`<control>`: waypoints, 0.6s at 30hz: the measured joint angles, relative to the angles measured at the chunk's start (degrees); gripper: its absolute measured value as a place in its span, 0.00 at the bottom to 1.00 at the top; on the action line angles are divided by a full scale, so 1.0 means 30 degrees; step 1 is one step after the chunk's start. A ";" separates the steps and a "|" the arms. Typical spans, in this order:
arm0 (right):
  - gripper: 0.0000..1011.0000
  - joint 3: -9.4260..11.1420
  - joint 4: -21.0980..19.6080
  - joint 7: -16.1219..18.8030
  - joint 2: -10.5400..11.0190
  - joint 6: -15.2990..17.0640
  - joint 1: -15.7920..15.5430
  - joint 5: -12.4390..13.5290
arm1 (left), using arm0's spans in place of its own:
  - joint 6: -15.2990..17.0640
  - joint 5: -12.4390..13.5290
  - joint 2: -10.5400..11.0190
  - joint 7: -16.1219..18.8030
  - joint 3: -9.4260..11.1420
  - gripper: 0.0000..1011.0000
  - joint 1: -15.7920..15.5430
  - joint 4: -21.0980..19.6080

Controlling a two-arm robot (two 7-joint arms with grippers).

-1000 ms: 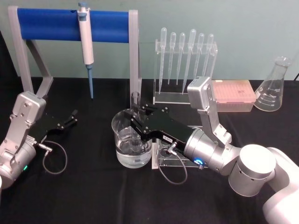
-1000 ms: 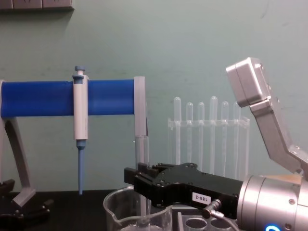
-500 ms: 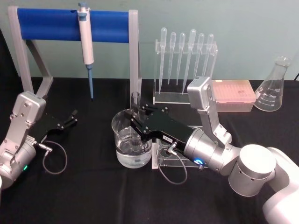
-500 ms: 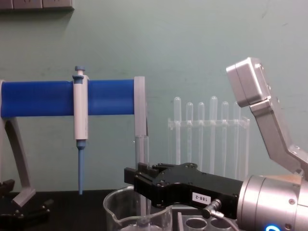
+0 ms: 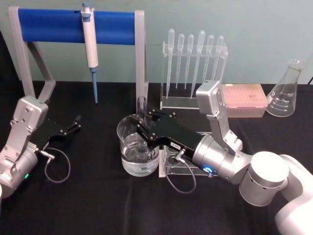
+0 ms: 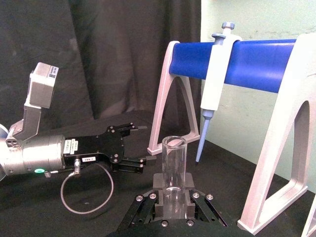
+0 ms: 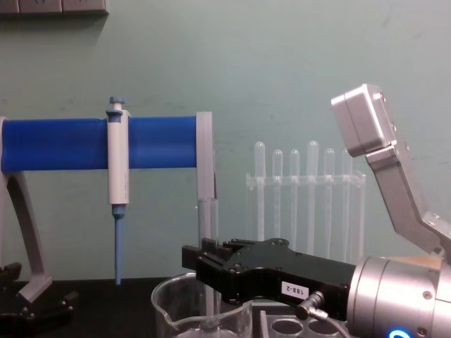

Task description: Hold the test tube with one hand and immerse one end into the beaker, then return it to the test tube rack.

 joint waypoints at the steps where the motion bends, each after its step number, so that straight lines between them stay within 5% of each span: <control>1: 0.22 0.0001 0.0000 0.0000 0.0000 0.0000 0.0000 0.0000 | -0.0001 -0.0001 0.0000 0.0000 0.0000 0.99 0.0001 0.0001; 18: 0.22 0.0001 0.0000 -0.0001 0.0000 0.0000 0.0000 0.0001 | 0.0000 -0.0001 0.0000 -0.0001 -0.0001 0.99 0.0000 0.0000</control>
